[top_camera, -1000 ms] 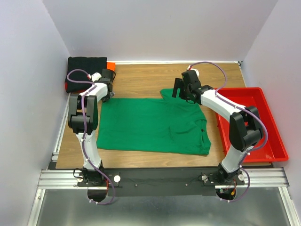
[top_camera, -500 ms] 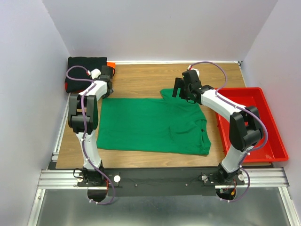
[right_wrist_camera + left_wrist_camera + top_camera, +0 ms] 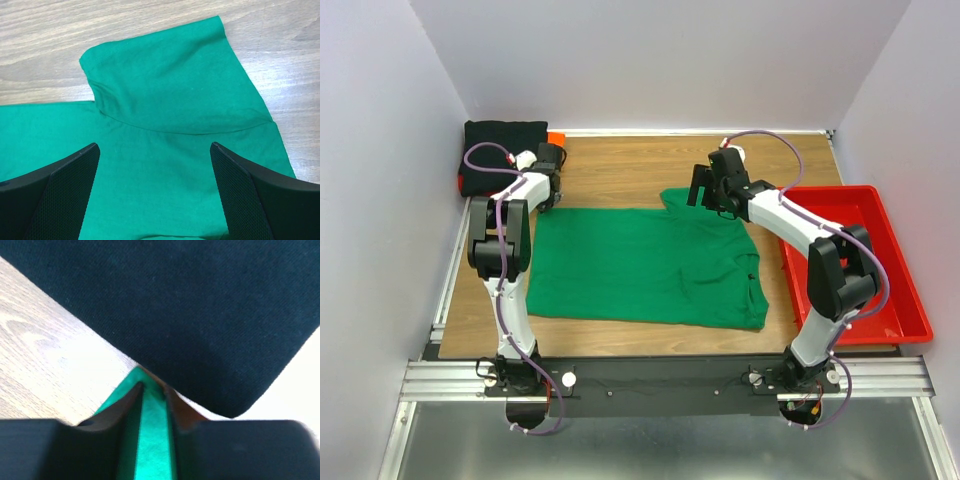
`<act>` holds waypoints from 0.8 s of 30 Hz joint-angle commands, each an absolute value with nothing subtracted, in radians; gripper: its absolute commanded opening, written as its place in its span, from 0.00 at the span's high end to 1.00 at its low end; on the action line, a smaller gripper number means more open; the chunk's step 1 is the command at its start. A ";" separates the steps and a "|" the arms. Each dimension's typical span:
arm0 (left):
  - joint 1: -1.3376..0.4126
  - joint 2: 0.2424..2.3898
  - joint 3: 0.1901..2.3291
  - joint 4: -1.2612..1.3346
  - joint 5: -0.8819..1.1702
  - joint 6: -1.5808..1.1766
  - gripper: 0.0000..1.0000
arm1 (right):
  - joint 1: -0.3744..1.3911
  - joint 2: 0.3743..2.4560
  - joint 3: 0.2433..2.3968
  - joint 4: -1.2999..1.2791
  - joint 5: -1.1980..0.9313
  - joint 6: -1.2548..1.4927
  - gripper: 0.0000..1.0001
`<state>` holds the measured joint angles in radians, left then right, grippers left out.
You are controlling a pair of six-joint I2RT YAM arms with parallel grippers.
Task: Fold and stack the t-shirts
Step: Fold the tshirt
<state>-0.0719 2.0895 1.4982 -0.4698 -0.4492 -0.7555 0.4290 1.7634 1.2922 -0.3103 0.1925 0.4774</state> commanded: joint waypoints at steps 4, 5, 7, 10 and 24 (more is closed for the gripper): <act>-0.066 2.085 1.480 -0.453 -0.443 -0.736 0.90 | 0.396 1.805 1.307 -0.298 0.170 0.474 0.03; -0.066 2.069 1.464 -0.445 -0.437 -0.729 0.98 | 0.391 1.818 1.324 -0.296 0.170 0.476 0.03; -0.066 2.056 1.451 -0.428 -0.425 -0.727 1.00 | 0.381 1.838 1.345 -0.298 0.176 0.476 0.03; -0.066 2.026 1.421 -0.402 -0.403 -0.718 1.00 | 0.357 1.887 1.399 -0.296 0.186 0.480 0.03; -0.067 1.948 1.371 -0.350 -0.301 -0.690 1.00 | 0.299 2.193 1.667 -0.296 0.262 0.423 0.13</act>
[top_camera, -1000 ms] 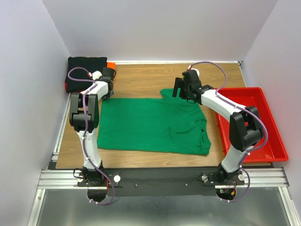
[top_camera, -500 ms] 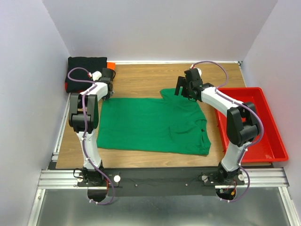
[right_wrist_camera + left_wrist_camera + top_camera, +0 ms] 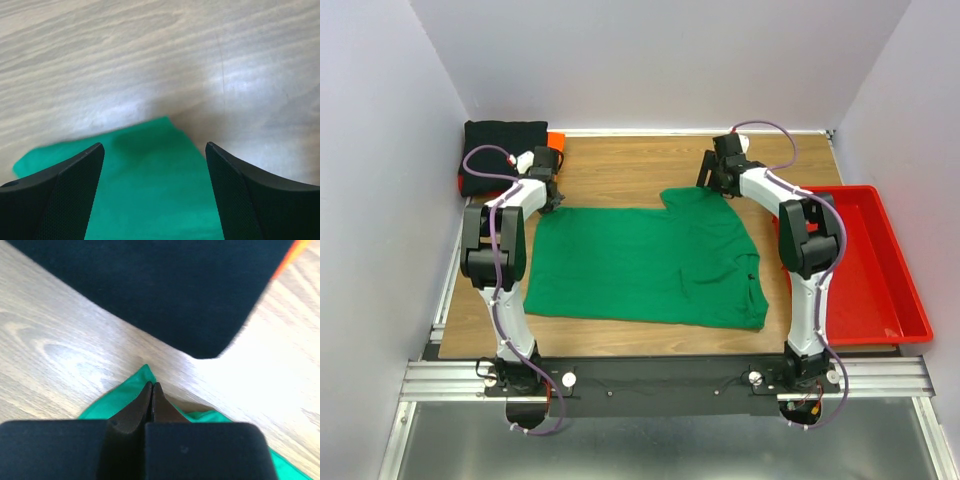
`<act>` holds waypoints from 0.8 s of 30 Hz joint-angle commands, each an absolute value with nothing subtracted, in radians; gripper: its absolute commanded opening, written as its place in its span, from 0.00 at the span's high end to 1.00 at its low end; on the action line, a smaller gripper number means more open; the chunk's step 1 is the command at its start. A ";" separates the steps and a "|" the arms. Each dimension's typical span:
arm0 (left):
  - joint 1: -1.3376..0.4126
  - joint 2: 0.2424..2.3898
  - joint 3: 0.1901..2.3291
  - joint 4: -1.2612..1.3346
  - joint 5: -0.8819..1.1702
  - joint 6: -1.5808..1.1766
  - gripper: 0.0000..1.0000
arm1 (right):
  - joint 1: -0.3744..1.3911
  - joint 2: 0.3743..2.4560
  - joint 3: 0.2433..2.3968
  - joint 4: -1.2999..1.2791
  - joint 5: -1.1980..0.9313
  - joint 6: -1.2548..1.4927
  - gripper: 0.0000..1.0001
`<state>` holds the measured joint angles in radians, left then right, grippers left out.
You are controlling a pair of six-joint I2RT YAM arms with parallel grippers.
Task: Fold and stack the t-shirts
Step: Fold the tshirt
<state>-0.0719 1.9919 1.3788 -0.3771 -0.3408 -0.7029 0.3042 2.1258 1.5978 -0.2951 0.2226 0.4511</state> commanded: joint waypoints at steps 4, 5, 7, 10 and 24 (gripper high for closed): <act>-0.067 1.942 1.364 -0.339 -0.299 -0.686 1.00 | 0.299 2.236 1.704 -0.298 0.245 0.428 0.16; -0.067 1.941 1.361 -0.337 -0.298 -0.686 1.00 | 0.299 2.243 1.712 -0.296 0.238 0.433 0.19; -0.067 1.944 1.361 -0.334 -0.296 -0.686 1.00 | 0.298 2.256 1.724 -0.296 0.213 0.436 0.24; -0.067 1.945 1.361 -0.334 -0.296 -0.686 1.00 | 0.299 2.260 1.723 -0.296 0.222 0.445 0.27; -0.057 1.947 1.371 -0.344 -0.316 -0.693 1.00 | 0.295 2.238 1.720 -0.296 0.262 0.442 1.00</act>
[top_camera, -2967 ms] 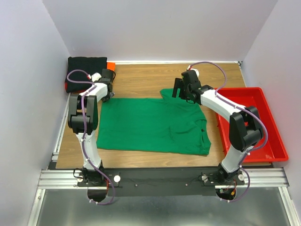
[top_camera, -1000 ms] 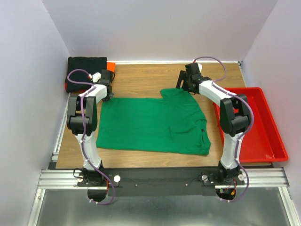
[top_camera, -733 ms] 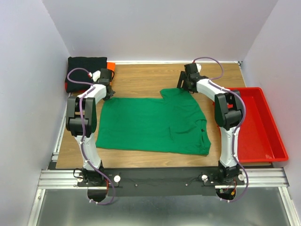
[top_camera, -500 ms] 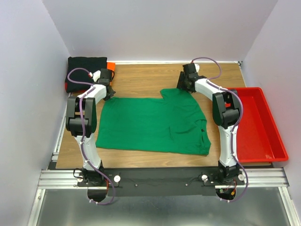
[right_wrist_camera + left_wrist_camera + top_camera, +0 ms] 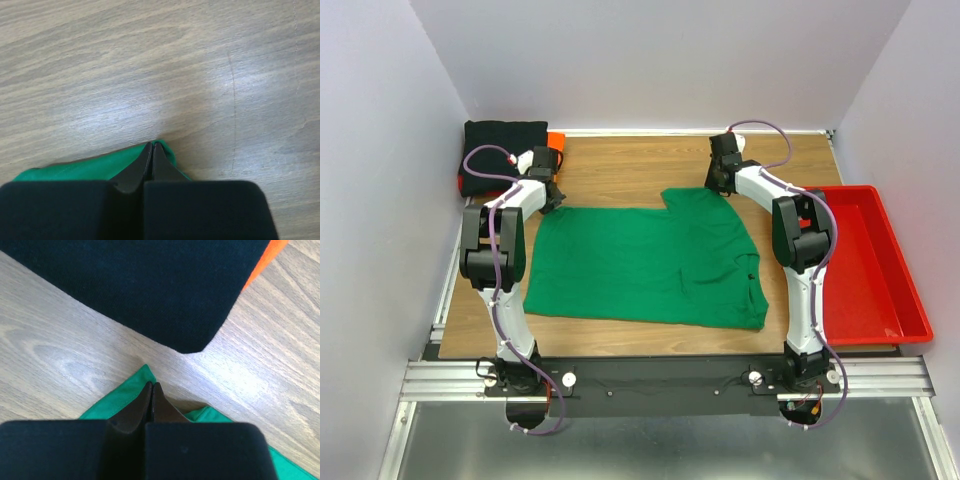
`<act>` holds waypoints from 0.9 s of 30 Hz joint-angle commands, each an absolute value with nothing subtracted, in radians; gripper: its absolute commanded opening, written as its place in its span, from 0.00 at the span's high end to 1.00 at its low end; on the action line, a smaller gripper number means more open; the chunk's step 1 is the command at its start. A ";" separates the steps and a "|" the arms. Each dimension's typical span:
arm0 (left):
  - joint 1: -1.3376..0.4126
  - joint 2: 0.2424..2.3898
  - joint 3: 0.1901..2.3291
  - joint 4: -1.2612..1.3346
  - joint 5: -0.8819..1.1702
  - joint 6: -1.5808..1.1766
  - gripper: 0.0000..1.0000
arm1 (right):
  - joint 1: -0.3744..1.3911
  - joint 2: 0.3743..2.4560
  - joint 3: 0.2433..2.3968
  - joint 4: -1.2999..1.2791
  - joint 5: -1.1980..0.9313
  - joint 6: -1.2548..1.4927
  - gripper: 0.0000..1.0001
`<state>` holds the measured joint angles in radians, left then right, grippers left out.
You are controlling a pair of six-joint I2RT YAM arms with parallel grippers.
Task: Fold and stack the t-shirts
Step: Fold the tshirt
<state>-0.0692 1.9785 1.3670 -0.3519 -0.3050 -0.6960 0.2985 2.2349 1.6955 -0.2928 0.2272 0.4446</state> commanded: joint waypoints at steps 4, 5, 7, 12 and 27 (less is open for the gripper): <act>-0.046 1.945 1.384 -0.347 -0.319 -0.698 1.00 | 0.285 2.221 1.732 -0.295 0.265 0.436 1.00; -0.043 1.945 1.385 -0.347 -0.318 -0.698 1.00 | 0.284 2.218 1.736 -0.298 0.265 0.434 1.00; -0.035 1.947 1.394 -0.347 -0.314 -0.699 1.00 | 0.279 2.214 1.749 -0.296 0.267 0.426 0.99; -0.025 1.960 1.436 -0.356 -0.310 -0.701 1.00 | 0.264 2.184 1.763 -0.296 0.262 0.419 1.00; 0.015 1.957 1.440 -0.342 -0.275 -0.681 1.00 | 0.253 1.975 1.605 -0.296 0.249 0.432 1.00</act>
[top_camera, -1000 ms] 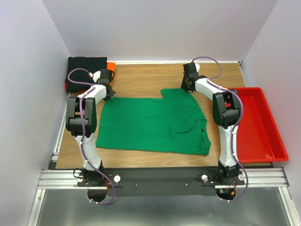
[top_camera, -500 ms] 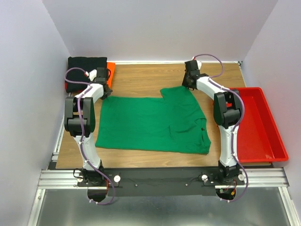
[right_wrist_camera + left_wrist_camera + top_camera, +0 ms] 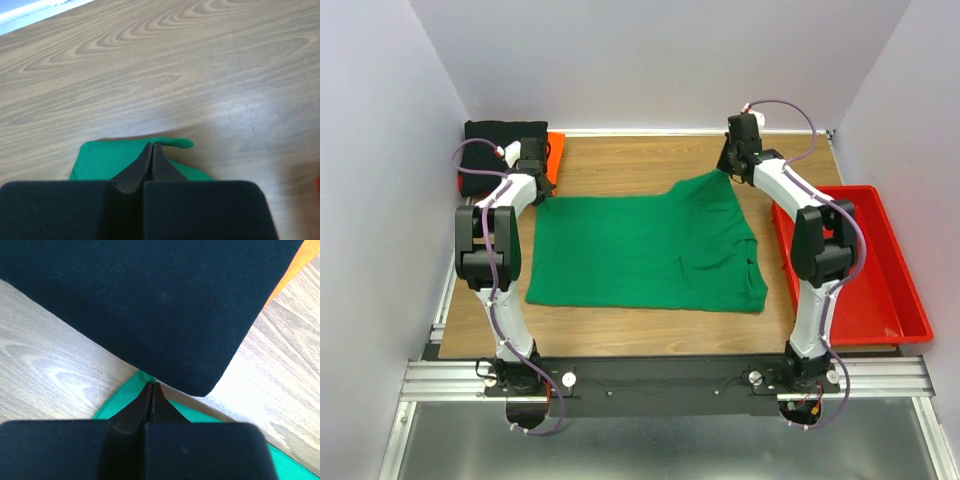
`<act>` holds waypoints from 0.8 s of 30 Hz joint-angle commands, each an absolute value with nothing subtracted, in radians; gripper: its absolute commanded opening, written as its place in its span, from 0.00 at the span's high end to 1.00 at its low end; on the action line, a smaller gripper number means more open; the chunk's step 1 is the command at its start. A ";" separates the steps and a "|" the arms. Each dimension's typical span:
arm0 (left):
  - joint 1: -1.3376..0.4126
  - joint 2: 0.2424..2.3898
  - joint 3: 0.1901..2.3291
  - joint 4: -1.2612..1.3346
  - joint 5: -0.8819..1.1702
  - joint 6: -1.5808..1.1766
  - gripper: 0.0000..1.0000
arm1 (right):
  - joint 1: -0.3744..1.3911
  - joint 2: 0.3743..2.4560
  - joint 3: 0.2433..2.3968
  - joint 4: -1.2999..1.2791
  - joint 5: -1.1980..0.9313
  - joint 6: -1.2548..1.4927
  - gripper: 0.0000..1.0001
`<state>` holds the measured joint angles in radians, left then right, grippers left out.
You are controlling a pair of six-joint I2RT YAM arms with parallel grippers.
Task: Fold and stack the t-shirts
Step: Fold the tshirt
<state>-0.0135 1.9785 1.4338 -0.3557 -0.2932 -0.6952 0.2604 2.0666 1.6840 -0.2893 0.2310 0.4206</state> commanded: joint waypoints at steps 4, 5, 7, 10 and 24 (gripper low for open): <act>0.020 1.933 1.417 -0.336 -0.241 -0.680 1.00 | 0.253 1.883 1.522 -0.296 0.236 0.454 0.99; 0.020 1.915 1.408 -0.334 -0.235 -0.683 1.00 | 0.253 1.862 1.475 -0.296 0.238 0.460 1.00; 0.020 1.892 1.370 -0.319 -0.215 -0.684 1.00 | 0.253 1.798 1.407 -0.296 0.239 0.471 1.00; 0.021 1.853 1.315 -0.305 -0.187 -0.689 1.00 | 0.253 1.731 1.344 -0.298 0.233 0.483 1.00; 0.029 1.671 1.112 -0.256 -0.132 -0.712 1.00 | 0.261 1.379 1.003 -0.313 0.023 0.563 1.00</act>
